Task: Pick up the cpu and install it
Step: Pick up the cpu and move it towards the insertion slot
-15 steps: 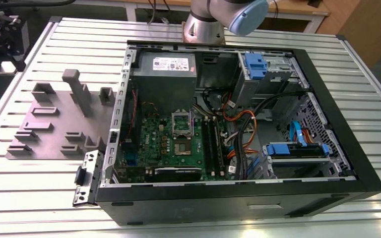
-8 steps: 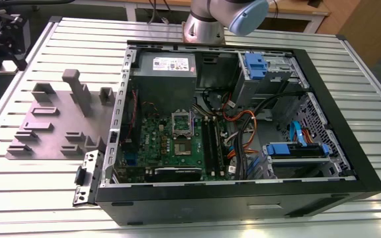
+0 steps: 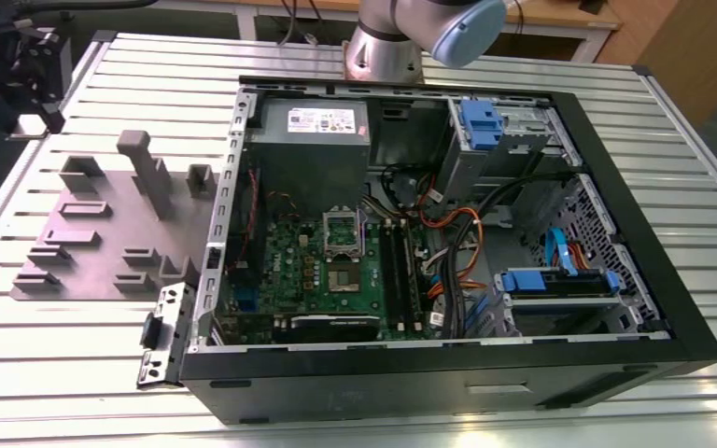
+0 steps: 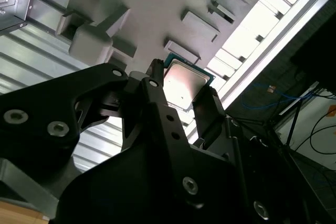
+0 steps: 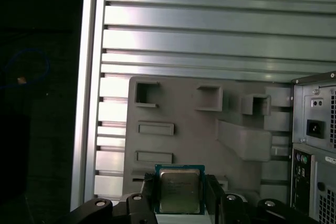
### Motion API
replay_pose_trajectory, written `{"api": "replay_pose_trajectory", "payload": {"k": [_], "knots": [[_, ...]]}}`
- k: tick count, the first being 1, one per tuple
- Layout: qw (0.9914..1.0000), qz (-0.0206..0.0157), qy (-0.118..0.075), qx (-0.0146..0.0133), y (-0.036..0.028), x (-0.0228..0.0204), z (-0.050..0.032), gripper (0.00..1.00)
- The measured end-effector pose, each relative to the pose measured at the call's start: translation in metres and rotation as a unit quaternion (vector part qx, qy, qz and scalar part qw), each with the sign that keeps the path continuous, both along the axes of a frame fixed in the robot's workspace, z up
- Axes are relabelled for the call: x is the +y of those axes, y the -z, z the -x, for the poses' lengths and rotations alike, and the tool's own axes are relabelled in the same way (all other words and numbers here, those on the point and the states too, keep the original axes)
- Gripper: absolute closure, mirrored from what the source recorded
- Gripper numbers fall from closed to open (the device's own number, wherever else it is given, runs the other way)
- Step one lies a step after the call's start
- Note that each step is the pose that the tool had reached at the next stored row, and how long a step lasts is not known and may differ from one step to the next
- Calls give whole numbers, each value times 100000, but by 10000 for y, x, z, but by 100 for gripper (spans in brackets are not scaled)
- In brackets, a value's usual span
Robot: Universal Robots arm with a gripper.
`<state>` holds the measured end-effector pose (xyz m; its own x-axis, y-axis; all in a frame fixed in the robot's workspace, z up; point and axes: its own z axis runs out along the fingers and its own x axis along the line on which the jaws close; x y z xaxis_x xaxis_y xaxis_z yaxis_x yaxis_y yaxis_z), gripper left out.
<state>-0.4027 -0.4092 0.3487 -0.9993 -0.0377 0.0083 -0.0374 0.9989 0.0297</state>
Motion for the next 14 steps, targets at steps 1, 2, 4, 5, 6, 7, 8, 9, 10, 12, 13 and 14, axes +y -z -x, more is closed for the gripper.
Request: {"api": "replay_pose_trajectory", "payload": {"k": [1,2,4,5,6,7,8,9,10,12,13,14], "knots": [[100000,-1,-2,-2,0,0,-16,53],[100000,2,-1,3,0,0,-33,53],[100000,2,0,5,0,0,-65,53],[100000,4,-1,4,0,0,-81,53],[100000,2,2,5,-1,0,-97,53],[100000,0,2,3,0,0,-113,53],[100000,-2,0,-3,0,0,-130,53],[100000,2,0,5,-1,0,-149,53],[100000,-1,-2,-1,0,0,-167,53],[100000,0,-2,1,0,0,-200,53],[100000,1,0,3,0,0,-215,53],[100000,2,2,4,0,0,-231,53]]}}
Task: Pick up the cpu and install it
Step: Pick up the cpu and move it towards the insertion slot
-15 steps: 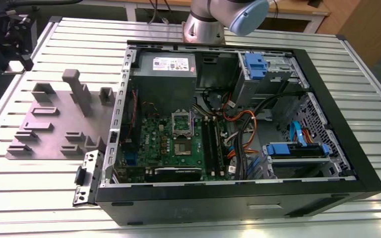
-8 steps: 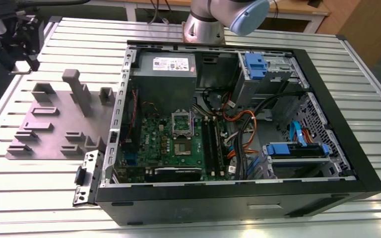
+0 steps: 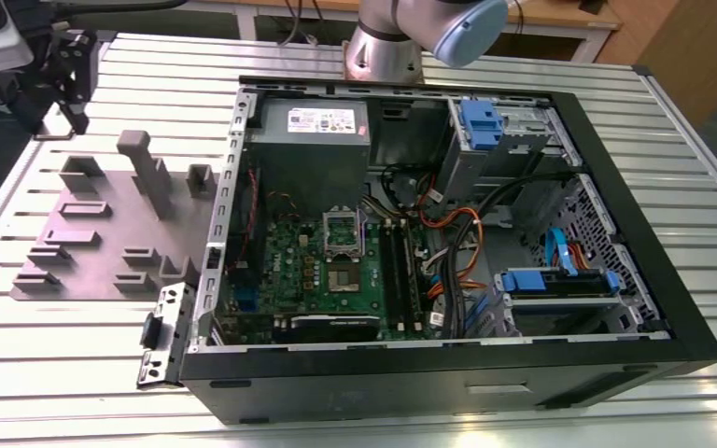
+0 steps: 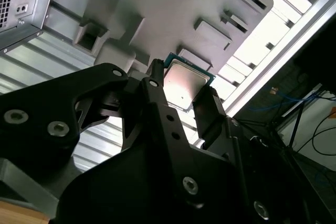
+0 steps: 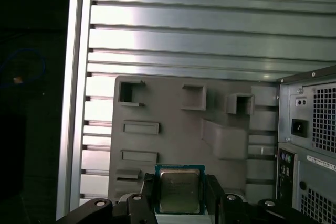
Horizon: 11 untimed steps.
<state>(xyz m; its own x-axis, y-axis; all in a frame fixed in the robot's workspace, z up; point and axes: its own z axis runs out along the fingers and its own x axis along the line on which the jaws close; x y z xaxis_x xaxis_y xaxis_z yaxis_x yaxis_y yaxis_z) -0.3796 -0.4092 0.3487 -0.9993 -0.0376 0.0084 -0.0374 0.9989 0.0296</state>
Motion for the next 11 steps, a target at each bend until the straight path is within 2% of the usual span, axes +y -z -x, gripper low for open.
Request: {"api": "replay_pose_trajectory", "payload": {"k": [6,11], "knots": [[100000,-3,-3,-3,0,0,-96,53],[100000,0,-1,-4,-30,0,-113,53]]}}
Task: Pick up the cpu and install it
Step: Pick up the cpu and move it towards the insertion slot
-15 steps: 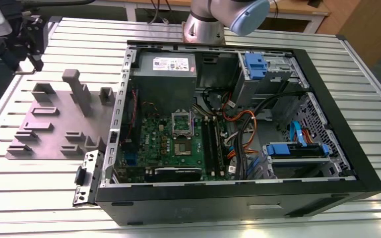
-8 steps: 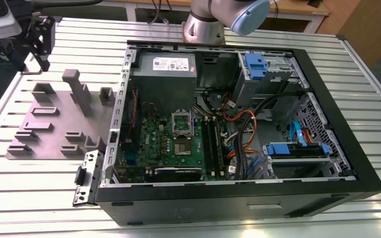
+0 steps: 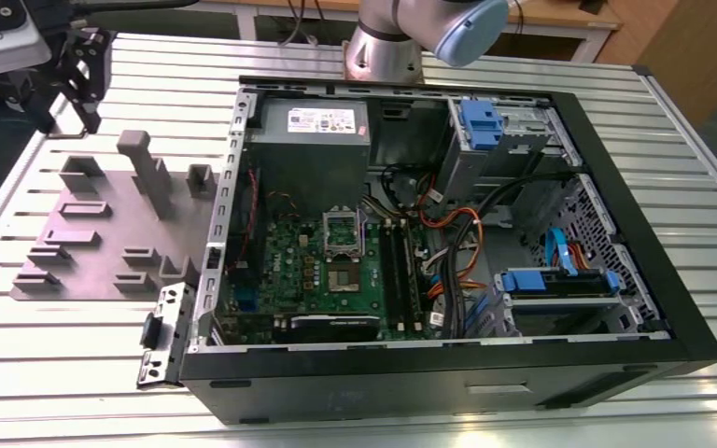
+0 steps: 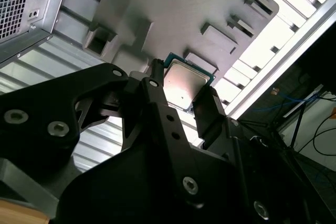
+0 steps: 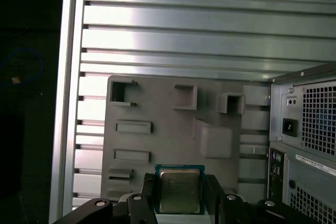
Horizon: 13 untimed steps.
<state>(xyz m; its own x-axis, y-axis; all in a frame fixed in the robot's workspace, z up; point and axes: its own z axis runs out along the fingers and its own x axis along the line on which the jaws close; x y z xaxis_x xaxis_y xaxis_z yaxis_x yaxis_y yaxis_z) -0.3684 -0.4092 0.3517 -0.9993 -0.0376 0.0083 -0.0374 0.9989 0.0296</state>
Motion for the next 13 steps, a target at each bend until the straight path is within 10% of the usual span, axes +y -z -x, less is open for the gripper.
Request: {"api": "replay_pose_trajectory", "payload": {"k": [13], "knots": [[100000,1,14,3,-53,0,-111,53]]}}
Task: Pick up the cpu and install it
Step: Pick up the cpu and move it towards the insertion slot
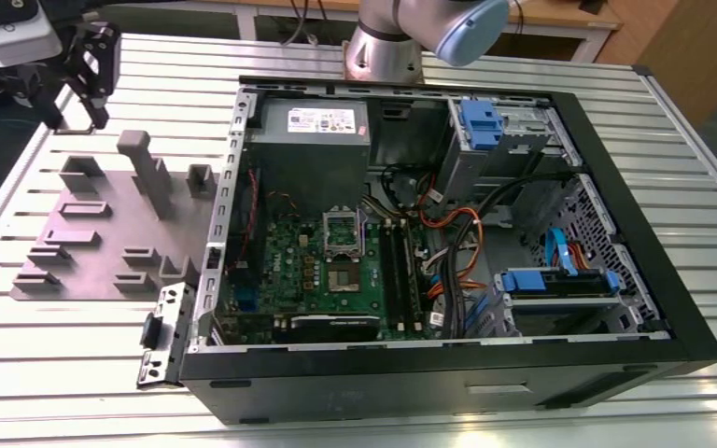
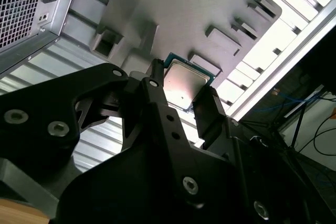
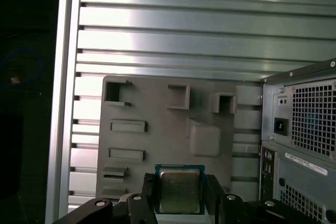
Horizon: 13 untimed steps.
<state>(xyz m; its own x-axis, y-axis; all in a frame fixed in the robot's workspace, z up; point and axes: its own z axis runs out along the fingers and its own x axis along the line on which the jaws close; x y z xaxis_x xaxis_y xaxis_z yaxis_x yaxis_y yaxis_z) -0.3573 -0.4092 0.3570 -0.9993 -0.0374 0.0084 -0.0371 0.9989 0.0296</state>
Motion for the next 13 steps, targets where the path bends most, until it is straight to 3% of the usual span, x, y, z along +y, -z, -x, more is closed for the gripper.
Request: {"api": "replay_pose_trajectory", "payload": {"k": [13], "knots": [[100000,0,-1,2,-2,0,-176,53]]}}
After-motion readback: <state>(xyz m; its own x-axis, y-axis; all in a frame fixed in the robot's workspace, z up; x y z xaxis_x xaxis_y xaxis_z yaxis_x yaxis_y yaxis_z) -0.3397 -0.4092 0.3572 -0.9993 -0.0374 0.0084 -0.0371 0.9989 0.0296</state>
